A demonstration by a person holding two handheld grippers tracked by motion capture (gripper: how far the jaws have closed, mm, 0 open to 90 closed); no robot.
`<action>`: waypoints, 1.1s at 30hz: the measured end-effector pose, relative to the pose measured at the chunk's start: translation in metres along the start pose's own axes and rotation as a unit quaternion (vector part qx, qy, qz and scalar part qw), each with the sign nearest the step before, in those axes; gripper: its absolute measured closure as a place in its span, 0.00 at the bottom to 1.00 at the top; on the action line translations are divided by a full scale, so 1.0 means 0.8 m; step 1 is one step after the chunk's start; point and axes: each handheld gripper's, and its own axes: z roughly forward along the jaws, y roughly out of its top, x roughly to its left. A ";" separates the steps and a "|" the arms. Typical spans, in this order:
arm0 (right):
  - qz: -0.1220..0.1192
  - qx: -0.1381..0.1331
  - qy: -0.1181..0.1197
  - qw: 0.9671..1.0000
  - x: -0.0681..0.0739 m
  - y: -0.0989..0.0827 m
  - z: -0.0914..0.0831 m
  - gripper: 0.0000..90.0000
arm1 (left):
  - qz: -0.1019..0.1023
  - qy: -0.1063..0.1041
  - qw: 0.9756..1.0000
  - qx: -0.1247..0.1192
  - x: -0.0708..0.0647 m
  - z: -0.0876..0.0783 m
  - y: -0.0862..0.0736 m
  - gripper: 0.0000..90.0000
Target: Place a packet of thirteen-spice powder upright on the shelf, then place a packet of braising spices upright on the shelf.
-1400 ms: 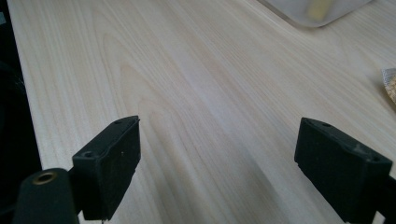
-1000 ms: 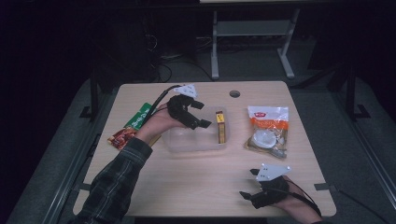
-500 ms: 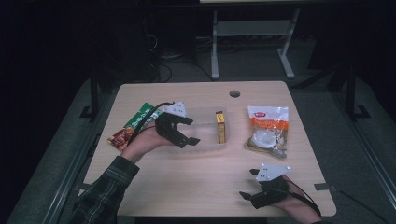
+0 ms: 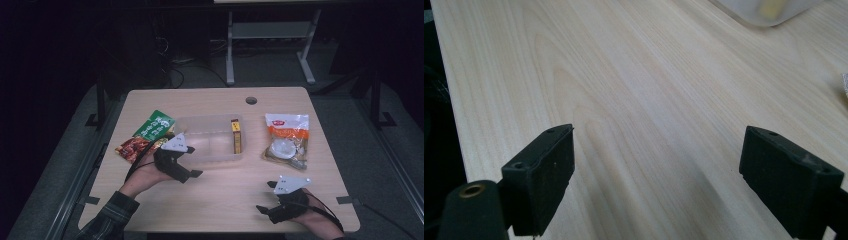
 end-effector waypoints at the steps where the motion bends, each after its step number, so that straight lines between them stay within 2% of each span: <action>1: 0.000 0.000 0.000 1.000 0.000 0.000 0.000 0.16 | -0.004 0.000 1.000 0.000 -0.002 -0.001 -0.006 0.17; 4: 0.000 -0.001 0.000 1.000 0.001 0.001 0.000 0.16 | -0.014 0.004 1.000 0.003 -0.005 -0.006 -0.026 0.17; 9: -0.001 0.000 0.000 1.000 0.002 0.002 0.001 0.16 | -0.043 0.013 0.999 0.004 -0.011 -0.017 -0.060 0.17; 11: -0.001 0.000 -0.001 1.000 0.002 0.002 0.001 0.16 | -0.046 0.014 0.999 0.007 -0.011 -0.020 -0.066 0.17; 14: 0.000 -0.001 0.000 1.000 0.002 0.002 0.001 0.16 | -0.057 0.029 0.998 0.014 -0.008 -0.026 -0.080 0.17; 17: 0.000 -0.002 -0.001 1.000 0.001 0.001 0.001 0.16 | -0.065 0.049 0.996 0.025 0.000 -0.033 -0.090 0.17; 21: -0.002 -0.003 0.000 1.000 0.001 0.001 0.001 0.16 | -0.091 0.076 0.993 0.020 0.016 -0.042 -0.098 0.17; 24: -0.003 -0.002 0.002 1.000 0.001 0.001 0.002 0.16 | -0.098 0.093 0.991 0.019 0.029 -0.048 -0.102 0.17; 29: -0.002 0.000 0.006 1.000 0.001 0.002 0.005 0.16 | -0.107 0.111 0.988 0.021 0.046 -0.056 -0.106 0.16; 33: -0.002 0.000 0.009 1.000 0.001 0.002 0.006 0.16 | -0.123 0.125 0.984 0.011 0.065 -0.064 -0.107 0.16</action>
